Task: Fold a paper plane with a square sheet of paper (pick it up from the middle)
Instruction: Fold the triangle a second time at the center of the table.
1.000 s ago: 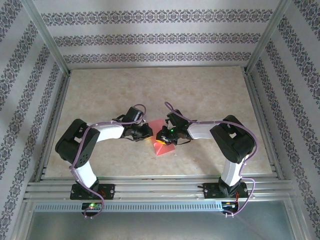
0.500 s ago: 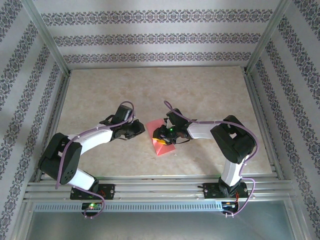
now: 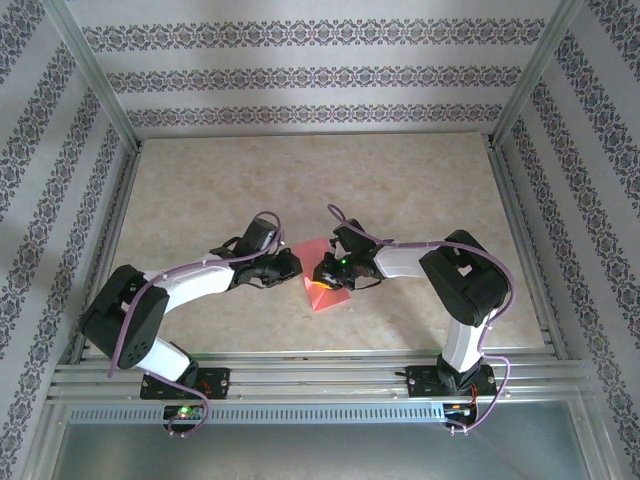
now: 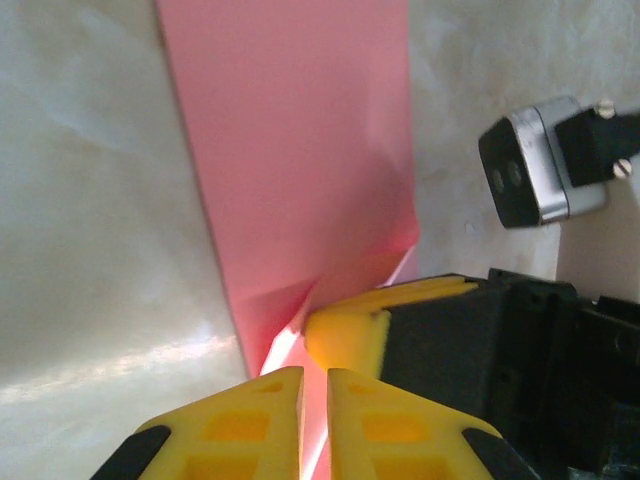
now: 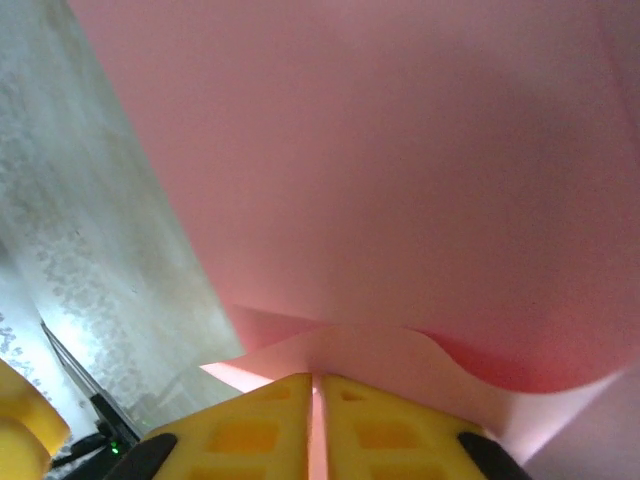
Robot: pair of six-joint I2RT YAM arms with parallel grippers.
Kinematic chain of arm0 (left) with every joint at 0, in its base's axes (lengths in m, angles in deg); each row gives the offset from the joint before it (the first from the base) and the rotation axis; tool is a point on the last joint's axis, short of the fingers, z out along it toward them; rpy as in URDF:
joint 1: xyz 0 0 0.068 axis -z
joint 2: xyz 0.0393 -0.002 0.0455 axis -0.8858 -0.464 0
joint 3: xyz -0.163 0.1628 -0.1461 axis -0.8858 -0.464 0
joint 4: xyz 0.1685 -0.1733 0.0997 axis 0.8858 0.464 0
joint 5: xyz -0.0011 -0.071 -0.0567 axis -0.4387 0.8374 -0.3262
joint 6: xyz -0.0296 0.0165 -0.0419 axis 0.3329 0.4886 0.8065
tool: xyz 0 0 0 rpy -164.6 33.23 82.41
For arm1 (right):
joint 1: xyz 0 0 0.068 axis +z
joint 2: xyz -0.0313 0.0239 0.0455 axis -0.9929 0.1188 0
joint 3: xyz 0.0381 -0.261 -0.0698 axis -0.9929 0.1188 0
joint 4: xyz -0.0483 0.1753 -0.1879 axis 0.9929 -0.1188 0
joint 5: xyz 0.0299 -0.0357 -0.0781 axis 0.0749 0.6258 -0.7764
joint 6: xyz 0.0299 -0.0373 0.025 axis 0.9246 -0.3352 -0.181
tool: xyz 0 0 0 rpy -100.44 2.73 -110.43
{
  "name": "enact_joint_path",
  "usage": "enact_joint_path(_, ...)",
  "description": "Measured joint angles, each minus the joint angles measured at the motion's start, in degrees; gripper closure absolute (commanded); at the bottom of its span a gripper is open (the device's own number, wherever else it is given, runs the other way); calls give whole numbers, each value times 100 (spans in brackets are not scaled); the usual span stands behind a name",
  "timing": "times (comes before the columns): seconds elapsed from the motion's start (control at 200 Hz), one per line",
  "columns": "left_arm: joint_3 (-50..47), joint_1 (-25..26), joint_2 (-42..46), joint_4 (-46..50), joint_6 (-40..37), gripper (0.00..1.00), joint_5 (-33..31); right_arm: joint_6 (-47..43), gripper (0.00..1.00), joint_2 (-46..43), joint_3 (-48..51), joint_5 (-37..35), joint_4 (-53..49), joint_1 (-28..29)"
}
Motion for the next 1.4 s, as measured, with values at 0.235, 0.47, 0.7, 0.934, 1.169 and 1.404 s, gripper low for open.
enact_joint_path(0.235,42,304,-603,-234,151,92,129,-17,97,4,11,28,42,-2)
enact_joint_path(0.47,221,343,-872,-210,164,96,76,-15,97,4,15,39,50,-4)
enact_joint_path(0.7,295,343,-1014,-131,153,100,-153,-17,98,2,26,42,70,-4)
enact_joint_path(0.934,437,348,-1064,107,127,100,-278,-17,98,-22,70,39,153,-4)
enact_joint_path(1.169,704,348,-1165,540,7,100,-374,-170,97,-345,278,-57,101,-55)
enact_joint_path(1.404,907,348,-1287,743,-131,100,-369,-485,99,-667,310,-114,120,-151)
